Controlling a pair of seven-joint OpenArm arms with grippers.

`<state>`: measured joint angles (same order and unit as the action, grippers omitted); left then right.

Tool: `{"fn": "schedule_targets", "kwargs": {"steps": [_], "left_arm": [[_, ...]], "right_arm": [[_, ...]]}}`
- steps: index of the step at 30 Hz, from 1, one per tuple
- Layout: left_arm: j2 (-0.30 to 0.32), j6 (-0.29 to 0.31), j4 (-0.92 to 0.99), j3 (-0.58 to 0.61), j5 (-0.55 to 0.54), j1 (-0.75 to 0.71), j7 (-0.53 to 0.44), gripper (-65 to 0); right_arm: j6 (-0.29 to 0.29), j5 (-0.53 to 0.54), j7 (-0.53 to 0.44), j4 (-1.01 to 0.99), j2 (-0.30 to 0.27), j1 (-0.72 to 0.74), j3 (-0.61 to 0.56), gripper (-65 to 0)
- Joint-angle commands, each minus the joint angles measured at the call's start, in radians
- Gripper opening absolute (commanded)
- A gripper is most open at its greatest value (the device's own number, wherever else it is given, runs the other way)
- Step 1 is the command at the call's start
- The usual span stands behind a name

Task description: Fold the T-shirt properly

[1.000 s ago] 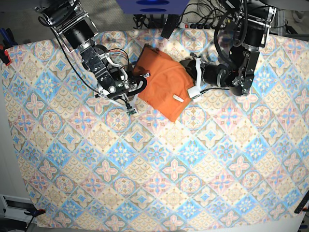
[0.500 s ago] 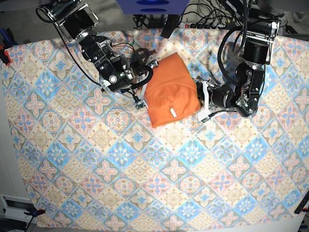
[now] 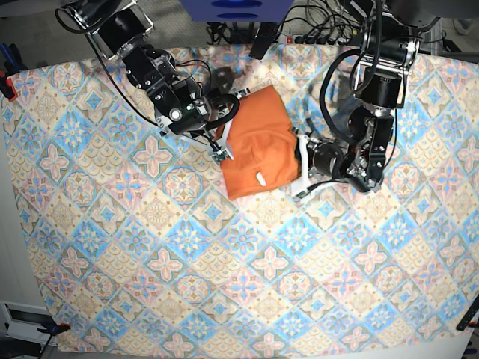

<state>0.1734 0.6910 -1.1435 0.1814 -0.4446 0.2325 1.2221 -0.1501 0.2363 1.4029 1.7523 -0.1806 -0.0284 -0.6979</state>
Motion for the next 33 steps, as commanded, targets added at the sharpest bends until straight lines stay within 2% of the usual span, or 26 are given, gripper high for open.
{"fn": "schedule_targets", "kwargs": {"steps": [1,5,10,14,20,25,28,30,32,33], "left_arm": [[-0.007,0.007,-0.008,0.002,-0.013,0.015,-0.006,-56.2],[-0.024,0.007,-0.008,0.002,-0.012,0.043,-0.005,-56.2],[-0.016,0.007,-0.008,0.002,-0.012,0.057,-0.005,-56.2],[0.042,0.007,-0.01,-0.052,-0.012,0.057,-0.005,-56.9],[0.145,0.007,-0.014,-0.085,-0.012,0.051,-0.003,-56.9],[0.206,0.007,-0.03,-0.085,-0.013,0.02,-0.005,-56.9],[0.265,0.007,-0.177,-0.087,-0.013,-0.068,-0.009,-56.9],[0.302,0.007,-0.298,-0.102,-0.012,-0.135,-0.012,-56.9],[0.328,0.007,-0.428,-0.174,-0.01,-0.23,-0.012,-56.9],[0.334,0.007,-0.49,-0.233,-0.01,-0.276,-0.012,-56.9]], "right_arm": [[0.002,0.002,-0.007,0.018,0.003,0.009,0.002,-56.8],[0.002,0.001,-0.007,0.021,0.003,-0.005,0.001,-56.8],[0.002,-0.005,-0.007,0.025,0.003,-0.011,0.008,-56.8],[-0.004,-0.007,-0.007,0.103,-0.006,-0.011,0.048,-56.8],[-0.122,-0.001,-0.007,0.18,-0.009,-0.012,0.215,-56.9],[-0.13,-0.007,-0.007,0.185,-0.009,-0.011,0.245,-56.9],[-0.154,-0.007,-0.007,0.186,-0.009,-0.014,0.306,-56.9],[-0.211,-0.007,-0.007,0.186,-0.009,-0.048,0.37,-57.2],[-0.268,-0.002,-0.007,0.202,-0.01,-0.084,0.453,-59.7],[-0.274,-0.002,-0.007,0.208,-0.01,-0.098,0.493,-61.2]]}}
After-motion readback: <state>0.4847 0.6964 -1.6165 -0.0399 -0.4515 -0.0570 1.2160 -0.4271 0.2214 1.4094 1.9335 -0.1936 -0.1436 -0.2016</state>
